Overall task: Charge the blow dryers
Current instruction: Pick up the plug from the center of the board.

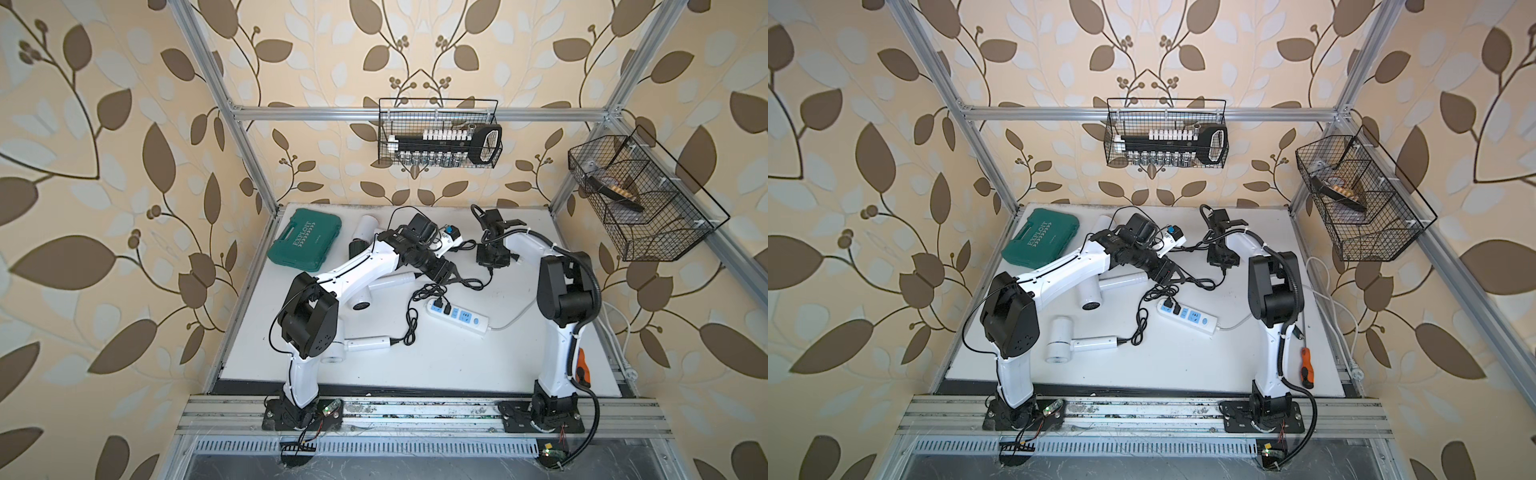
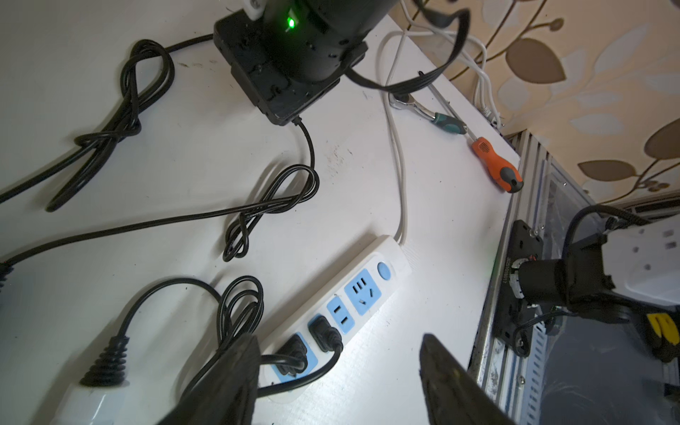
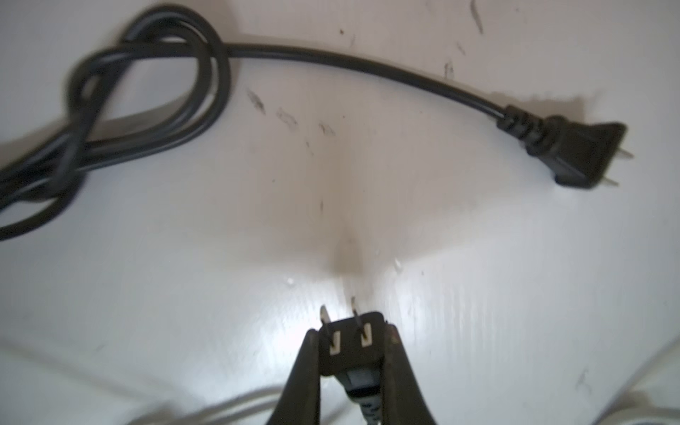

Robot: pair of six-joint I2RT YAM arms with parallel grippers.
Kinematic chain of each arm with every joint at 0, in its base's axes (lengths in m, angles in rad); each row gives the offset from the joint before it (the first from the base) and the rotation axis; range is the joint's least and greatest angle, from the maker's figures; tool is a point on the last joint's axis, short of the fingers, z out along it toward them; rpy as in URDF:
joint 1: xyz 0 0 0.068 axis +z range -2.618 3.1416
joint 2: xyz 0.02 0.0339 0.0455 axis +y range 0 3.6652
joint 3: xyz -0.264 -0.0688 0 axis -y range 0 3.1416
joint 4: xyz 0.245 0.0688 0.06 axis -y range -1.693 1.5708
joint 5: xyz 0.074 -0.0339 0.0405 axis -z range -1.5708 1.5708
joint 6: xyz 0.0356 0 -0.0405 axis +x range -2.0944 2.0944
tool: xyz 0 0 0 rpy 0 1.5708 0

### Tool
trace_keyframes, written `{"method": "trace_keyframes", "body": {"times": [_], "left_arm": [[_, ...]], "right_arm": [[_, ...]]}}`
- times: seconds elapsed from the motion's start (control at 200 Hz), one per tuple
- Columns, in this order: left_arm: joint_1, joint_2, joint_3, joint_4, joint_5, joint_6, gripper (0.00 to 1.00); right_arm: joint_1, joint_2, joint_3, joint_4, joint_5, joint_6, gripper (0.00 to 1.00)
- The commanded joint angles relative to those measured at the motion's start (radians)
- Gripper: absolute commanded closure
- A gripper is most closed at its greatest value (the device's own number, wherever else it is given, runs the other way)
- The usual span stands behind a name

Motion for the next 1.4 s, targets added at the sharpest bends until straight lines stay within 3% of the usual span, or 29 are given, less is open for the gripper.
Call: {"method": "trace_keyframes", "body": {"times": [0.0,0.265,0.61,1.11,1.395], "left_arm": [[-0.019,0.048,0.065,0.0,-0.006,0.105,0.29],[-0.03,0.204,0.187,0.086,0.012,0.151,0.26],[-0.07,0.244,0.163,0.291,-0.178,0.162,0.23],[-0.08,0.185,0.038,0.337,-0.018,0.191,0.29],[-0.08,0.227,0.1,0.31,-0.118,0.172,0.26]], "right_arm": [[-0.004,-0.177,-0.051,0.02,-0.14,0.106,0.98],[-0.004,-0.352,-0.108,0.026,-0.272,0.195,0.99],[-0.02,-0.401,-0.145,0.046,-0.366,0.235,1.0],[-0.067,-0.417,-0.153,0.075,-0.441,0.283,1.0],[-0.071,-0.45,-0.171,0.079,-0.475,0.305,1.0]]}}
